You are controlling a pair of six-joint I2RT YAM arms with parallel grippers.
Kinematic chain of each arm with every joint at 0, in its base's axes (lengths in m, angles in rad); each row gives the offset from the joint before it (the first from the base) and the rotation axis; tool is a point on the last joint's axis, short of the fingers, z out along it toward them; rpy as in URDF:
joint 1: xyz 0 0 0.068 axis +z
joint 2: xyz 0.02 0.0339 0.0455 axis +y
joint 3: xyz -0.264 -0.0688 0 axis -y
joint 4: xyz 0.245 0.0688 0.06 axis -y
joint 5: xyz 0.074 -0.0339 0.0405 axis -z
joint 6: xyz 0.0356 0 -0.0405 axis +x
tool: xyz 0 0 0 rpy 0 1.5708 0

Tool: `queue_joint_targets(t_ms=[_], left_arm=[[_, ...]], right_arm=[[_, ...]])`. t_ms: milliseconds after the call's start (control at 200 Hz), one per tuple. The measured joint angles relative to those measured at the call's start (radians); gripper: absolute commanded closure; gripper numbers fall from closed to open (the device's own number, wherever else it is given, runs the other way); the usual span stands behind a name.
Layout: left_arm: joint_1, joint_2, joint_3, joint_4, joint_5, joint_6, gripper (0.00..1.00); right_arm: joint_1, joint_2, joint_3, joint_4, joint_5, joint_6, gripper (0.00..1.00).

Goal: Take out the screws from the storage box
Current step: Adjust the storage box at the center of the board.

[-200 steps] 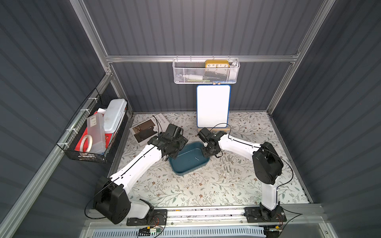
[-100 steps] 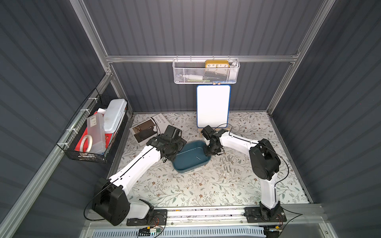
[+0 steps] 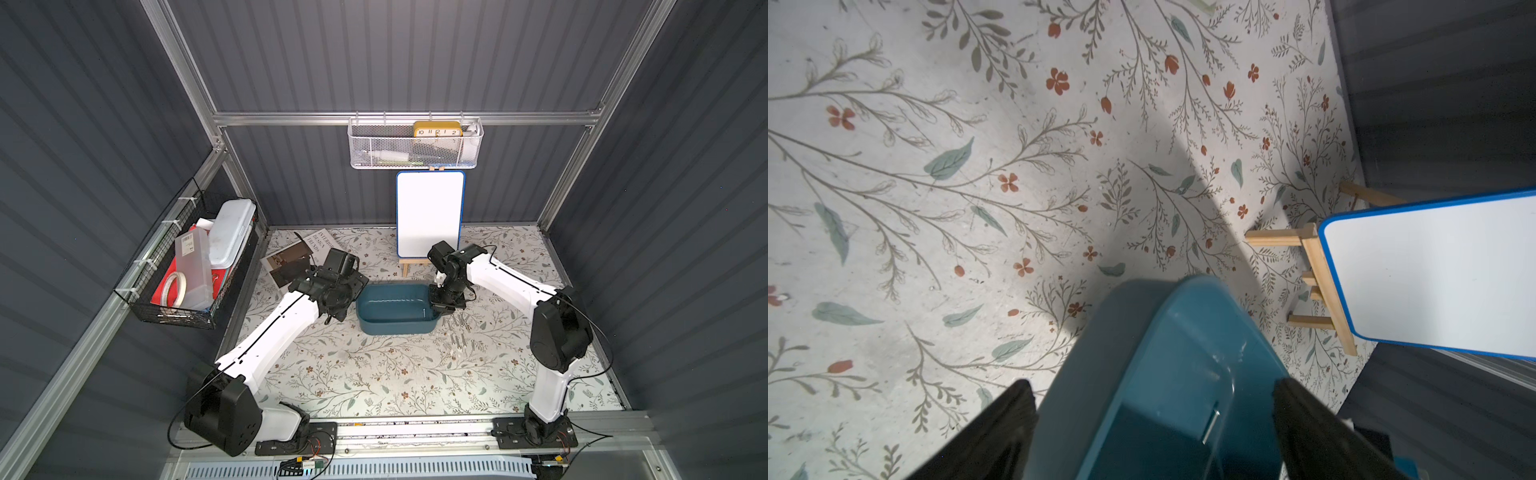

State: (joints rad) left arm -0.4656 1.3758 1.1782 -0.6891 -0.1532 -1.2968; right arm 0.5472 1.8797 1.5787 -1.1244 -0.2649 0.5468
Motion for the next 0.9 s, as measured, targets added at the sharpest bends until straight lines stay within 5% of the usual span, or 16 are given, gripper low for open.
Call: queue_joint_targets(t_ms=[535, 901], left_arm=[[0.021, 0.004, 0.020, 0.000, -0.082, 0.050, 0.05], [0.021, 0.021, 0.021, 0.019, -0.093, 0.060, 0.05]], right_arm=[[-0.004, 0.024, 0.024, -0.298, -0.092, 0.022, 1.00], [-0.003, 0.075, 0.048, -0.275, -0.063, 0.053, 1.00]])
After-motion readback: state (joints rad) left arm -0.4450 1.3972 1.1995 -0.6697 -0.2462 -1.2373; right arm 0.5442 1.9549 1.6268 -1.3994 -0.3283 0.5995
